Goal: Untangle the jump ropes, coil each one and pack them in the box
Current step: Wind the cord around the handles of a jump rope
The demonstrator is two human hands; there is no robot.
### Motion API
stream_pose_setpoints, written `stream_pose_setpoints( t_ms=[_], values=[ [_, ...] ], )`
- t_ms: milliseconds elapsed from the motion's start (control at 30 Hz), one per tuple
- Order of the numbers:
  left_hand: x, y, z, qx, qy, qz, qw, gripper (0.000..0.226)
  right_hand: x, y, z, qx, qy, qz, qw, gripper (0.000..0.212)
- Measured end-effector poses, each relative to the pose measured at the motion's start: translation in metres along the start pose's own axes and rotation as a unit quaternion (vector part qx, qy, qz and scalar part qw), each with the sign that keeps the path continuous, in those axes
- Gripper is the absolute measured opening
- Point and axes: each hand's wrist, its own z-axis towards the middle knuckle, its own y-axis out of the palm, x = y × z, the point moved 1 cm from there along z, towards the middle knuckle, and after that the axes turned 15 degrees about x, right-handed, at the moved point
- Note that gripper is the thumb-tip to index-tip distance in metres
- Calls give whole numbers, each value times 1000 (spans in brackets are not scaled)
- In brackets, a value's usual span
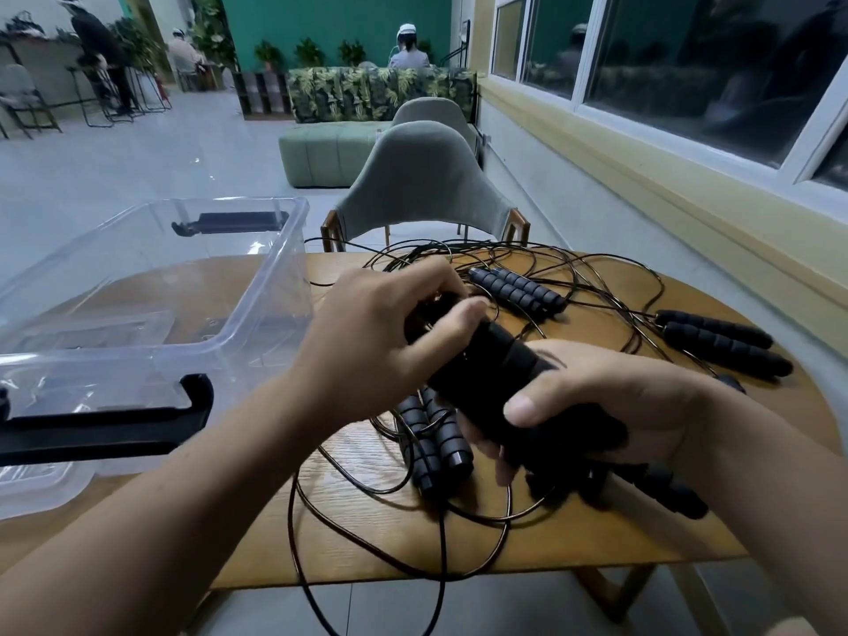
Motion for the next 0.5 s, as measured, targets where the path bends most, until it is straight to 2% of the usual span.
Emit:
stream_pose_setpoints(
  t_ms=[33, 67, 100, 133, 167, 233, 267, 367, 433, 500],
  values=[
    [0, -2, 3, 20, 3, 8, 1000, 29, -3, 0, 6, 10, 4, 15, 1000, 50],
    [-1, -3, 5, 32, 5, 14, 999, 30, -5, 0, 13, 35, 19, 12, 999, 73],
    [-1, -4, 6, 36, 5, 18, 999, 31, -6, -1, 16, 73, 29, -4, 997, 105],
    [0, -5, 6, 36, 6, 19, 999, 31, -5, -2, 17, 96, 33, -17, 995, 123],
    [0, -4, 6, 33, 3, 18, 999, 31, -2, -1, 16, 76, 39, 11, 996, 114],
    [-1, -4, 5, 22, -16, 3, 1000, 30, 2, 7, 1, 18, 25, 83, 996, 83],
    [-1, -5, 6, 15, -26, -3, 1000, 30, 4, 6, -4, 21, 23, 83, 996, 78],
    [-8, -8, 7, -12, -64, -36, 997, 38, 6, 3, -9, 23, 22, 77, 997, 77],
    [-12, -10, 6, -19, -124, -104, 987, 47, 1, 3, -9, 6, 15, 90, 996, 80],
    [-11, -8, 8, 14, -193, -166, 967, 53, 0, 2, -9, 19, 17, 98, 995, 83]
  ],
)
